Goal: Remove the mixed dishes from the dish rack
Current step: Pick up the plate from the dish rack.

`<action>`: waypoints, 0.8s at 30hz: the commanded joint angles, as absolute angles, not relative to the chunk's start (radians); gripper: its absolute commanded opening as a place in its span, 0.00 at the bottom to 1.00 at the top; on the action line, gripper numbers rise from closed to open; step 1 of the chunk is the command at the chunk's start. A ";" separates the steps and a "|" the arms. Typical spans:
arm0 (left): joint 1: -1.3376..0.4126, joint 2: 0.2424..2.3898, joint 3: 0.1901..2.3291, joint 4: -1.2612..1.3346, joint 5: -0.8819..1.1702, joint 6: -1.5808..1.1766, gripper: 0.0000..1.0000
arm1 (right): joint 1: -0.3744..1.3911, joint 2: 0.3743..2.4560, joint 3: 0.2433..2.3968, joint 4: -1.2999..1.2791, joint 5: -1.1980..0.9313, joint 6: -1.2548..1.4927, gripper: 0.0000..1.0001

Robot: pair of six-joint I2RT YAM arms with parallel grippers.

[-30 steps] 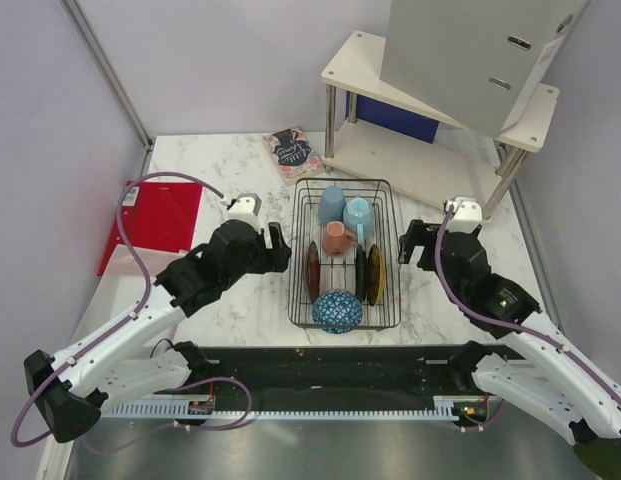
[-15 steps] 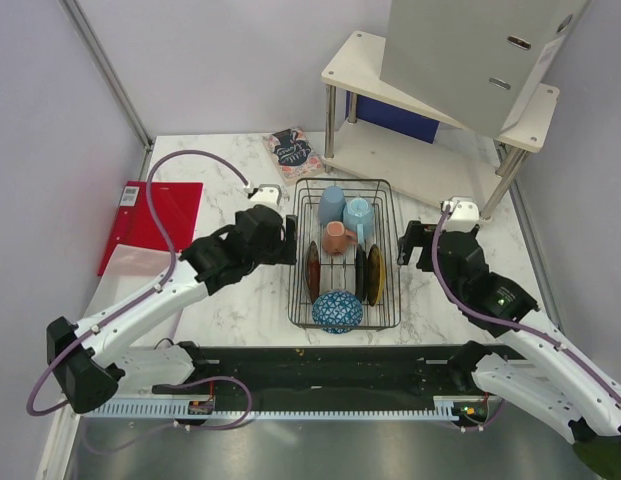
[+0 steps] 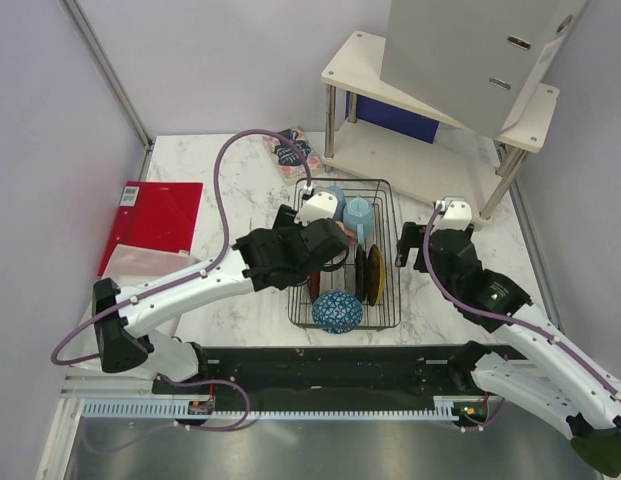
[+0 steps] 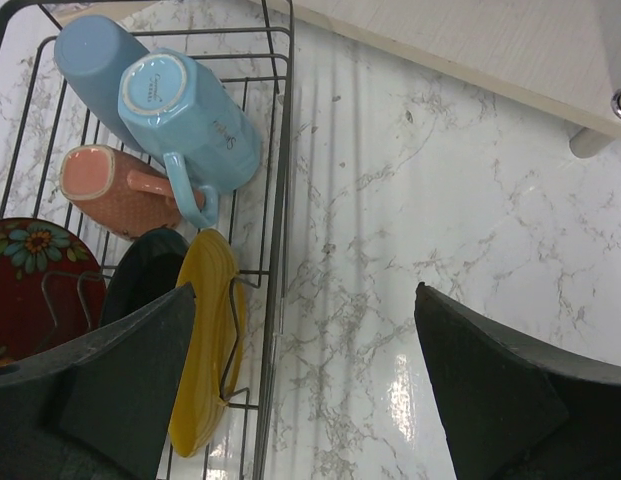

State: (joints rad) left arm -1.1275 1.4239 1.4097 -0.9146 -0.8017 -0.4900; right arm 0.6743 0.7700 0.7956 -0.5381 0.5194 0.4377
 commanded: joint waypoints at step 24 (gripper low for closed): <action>-1.135 1.325 1.249 -0.933 -0.802 -0.698 0.79 | 1.034 1.144 1.193 -0.900 0.943 0.492 0.82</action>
